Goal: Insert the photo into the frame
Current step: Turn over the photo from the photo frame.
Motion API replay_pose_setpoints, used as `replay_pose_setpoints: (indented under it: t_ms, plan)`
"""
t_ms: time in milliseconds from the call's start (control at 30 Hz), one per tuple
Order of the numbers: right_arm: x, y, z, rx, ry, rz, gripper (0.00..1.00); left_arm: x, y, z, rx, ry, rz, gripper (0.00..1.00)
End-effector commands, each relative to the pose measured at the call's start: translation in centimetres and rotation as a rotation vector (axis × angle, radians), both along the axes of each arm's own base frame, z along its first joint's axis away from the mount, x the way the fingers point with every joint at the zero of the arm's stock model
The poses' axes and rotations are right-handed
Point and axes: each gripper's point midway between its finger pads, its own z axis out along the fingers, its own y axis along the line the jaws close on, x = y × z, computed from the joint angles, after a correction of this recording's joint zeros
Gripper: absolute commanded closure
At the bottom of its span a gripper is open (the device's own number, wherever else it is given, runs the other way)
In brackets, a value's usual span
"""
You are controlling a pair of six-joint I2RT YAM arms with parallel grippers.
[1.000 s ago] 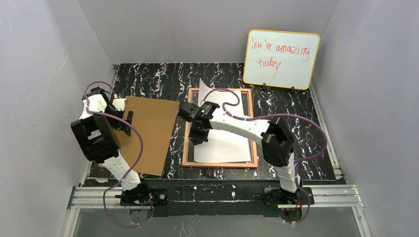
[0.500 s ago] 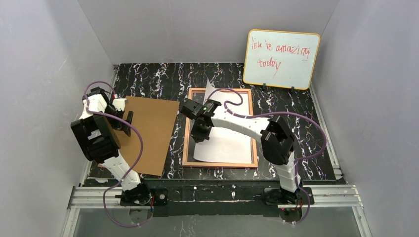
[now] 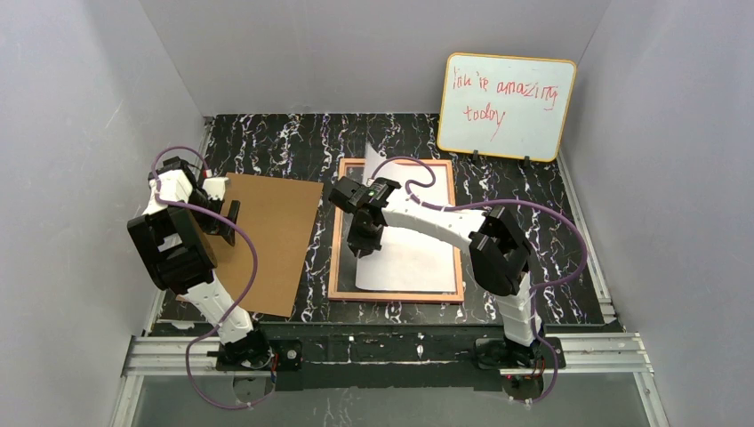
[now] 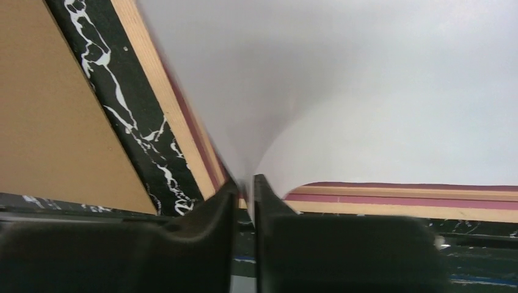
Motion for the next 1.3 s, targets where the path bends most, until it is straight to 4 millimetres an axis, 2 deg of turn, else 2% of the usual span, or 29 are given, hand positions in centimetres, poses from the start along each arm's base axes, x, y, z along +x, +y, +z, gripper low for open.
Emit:
replay_pose_setpoints:
  t_ms: [0, 133, 200, 300, 467, 633, 767, 900, 1033, 1267]
  plan:
    - [0.5, 0.6, 1.7, 0.061, -0.022, 0.014, 0.70, -0.3, -0.4, 0.7, -0.002, -0.009, -0.019, 0.05]
    - [0.6, 1.8, 2.1, 0.115, -0.017, 0.042, 0.35, -0.1, -0.1, 1.2, 0.009, -0.014, -0.024, 0.04]
    - [0.7, 2.3, 2.4, 0.139, -0.023, 0.053, 0.21, 0.0, 0.0, 1.4, 0.010, -0.019, -0.024, 0.04]
    - [1.1, 2.9, 3.4, 0.200, -0.051, 0.058, 0.10, 0.1, -0.1, 1.4, 0.009, -0.019, -0.024, 0.04]
    - [1.7, 3.1, 4.4, 0.259, -0.063, 0.053, 0.02, 0.1, 0.2, 1.5, 0.018, -0.018, -0.027, 0.04]
    - [2.6, 5.0, 6.0, 0.338, -0.116, 0.095, 0.01, 1.1, 1.5, 1.6, 0.074, -0.026, 0.007, 0.04]
    - [3.0, 8.3, 6.1, 0.412, -0.116, 0.158, 0.03, 3.0, 5.3, 2.1, 0.239, -0.052, 0.103, 0.14]
    - [2.8, 12.0, 4.9, 0.444, -0.087, 0.214, 0.04, 4.3, 9.4, 2.7, 0.432, -0.088, 0.174, 0.26]
    - [3.2, 14.4, 3.3, 0.460, -0.065, 0.226, 0.05, 4.7, 11.6, 1.7, 0.553, -0.098, 0.204, 0.33]
    - [3.5, 15.5, -0.7, 0.433, -0.035, 0.212, 0.05, 4.3, 12.0, -1.7, 0.572, -0.060, 0.221, 0.38]
